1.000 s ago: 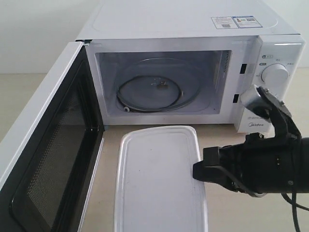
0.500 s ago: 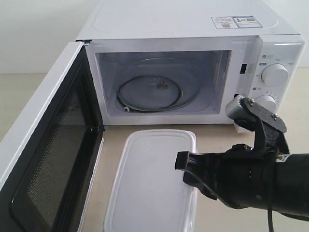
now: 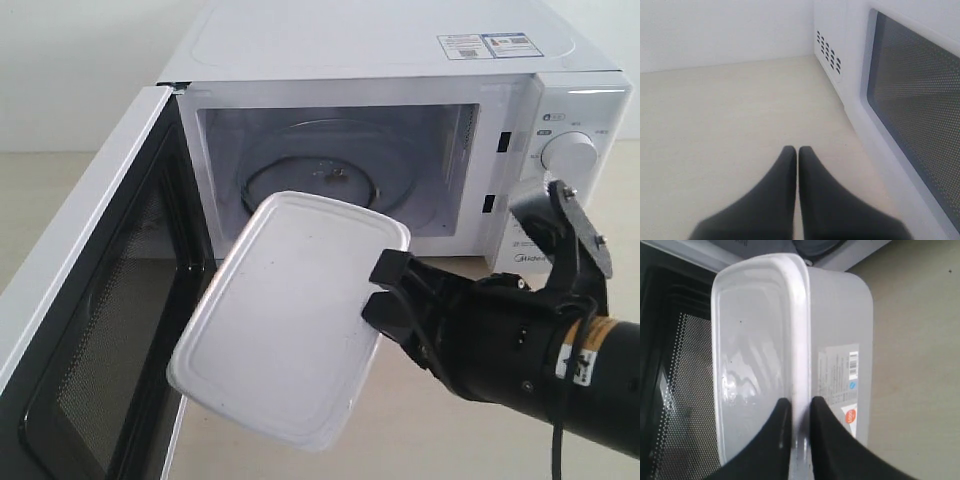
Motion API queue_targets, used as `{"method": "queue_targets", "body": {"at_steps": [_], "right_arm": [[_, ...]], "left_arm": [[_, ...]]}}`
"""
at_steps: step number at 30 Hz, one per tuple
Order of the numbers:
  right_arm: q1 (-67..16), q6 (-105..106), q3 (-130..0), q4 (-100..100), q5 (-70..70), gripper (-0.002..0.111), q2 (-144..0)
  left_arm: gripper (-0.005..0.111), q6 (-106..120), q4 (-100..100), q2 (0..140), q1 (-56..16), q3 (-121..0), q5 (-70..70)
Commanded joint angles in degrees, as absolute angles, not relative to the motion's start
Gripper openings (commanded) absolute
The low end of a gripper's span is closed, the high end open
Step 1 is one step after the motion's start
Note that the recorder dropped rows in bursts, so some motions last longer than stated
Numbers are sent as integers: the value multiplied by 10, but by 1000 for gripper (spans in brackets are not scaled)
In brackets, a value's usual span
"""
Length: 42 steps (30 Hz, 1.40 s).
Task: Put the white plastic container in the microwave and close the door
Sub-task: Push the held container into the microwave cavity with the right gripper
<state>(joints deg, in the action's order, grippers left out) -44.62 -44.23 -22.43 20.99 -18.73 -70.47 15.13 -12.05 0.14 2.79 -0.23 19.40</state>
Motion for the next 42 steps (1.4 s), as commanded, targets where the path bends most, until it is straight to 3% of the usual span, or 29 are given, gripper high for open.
{"method": "queue_targets", "body": {"at_steps": [1, 19, 42], "right_arm": [[-446, -437, -200, 256, -260, 0, -700], [-446, -457, -208, 380, -416, 0, -816], [-445, -455, -380, 494, -478, 0, -983]], "left_arm": [[4, 146, -126, 0, 28, 0, 194], [4, 146, -126, 0, 28, 0, 194], [4, 146, -126, 0, 28, 0, 194]]}}
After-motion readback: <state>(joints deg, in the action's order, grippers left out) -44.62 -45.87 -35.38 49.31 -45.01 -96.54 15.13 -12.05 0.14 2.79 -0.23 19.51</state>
